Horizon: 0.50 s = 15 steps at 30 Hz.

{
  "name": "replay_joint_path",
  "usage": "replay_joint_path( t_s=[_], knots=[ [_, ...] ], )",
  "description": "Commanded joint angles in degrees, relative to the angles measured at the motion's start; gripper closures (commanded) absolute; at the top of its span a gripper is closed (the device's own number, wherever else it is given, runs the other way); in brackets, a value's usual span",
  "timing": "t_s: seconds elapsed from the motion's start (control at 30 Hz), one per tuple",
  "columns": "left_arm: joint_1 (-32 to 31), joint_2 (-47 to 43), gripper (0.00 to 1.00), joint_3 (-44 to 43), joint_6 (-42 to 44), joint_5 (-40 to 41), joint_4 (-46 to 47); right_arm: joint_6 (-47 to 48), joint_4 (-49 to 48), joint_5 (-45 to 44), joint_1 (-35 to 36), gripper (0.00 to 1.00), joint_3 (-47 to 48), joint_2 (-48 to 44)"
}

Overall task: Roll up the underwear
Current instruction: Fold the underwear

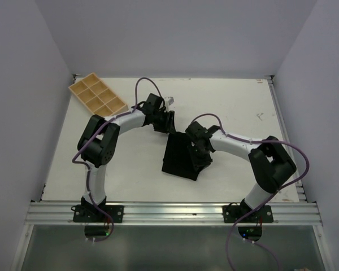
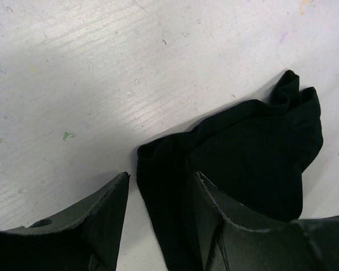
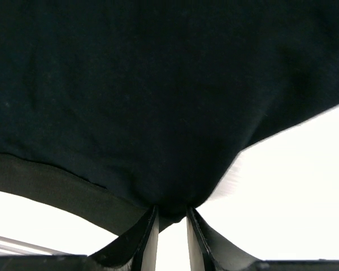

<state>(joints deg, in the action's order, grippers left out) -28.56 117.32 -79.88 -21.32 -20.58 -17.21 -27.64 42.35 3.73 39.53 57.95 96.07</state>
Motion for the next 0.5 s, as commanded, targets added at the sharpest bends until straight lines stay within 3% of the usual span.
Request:
replay_joint_path(
  t_s=[0.0,0.23,0.47],
  knots=[
    [0.0,0.2,0.47,0.4,-2.1,-2.6,3.5,5.3,3.5,-2.5,-2.7,0.69,0.8,-3.6],
    [-1.1,-1.0,0.48,3.0,-4.8,-3.4,4.6,8.2,6.6,-2.6,-7.4,0.67,1.0,-7.2],
    [-2.1,-2.8,0.57,5.2,-6.3,-0.3,4.3,-1.5,6.8,-3.5,-3.2,0.63,6.2,-9.7]
  ],
)
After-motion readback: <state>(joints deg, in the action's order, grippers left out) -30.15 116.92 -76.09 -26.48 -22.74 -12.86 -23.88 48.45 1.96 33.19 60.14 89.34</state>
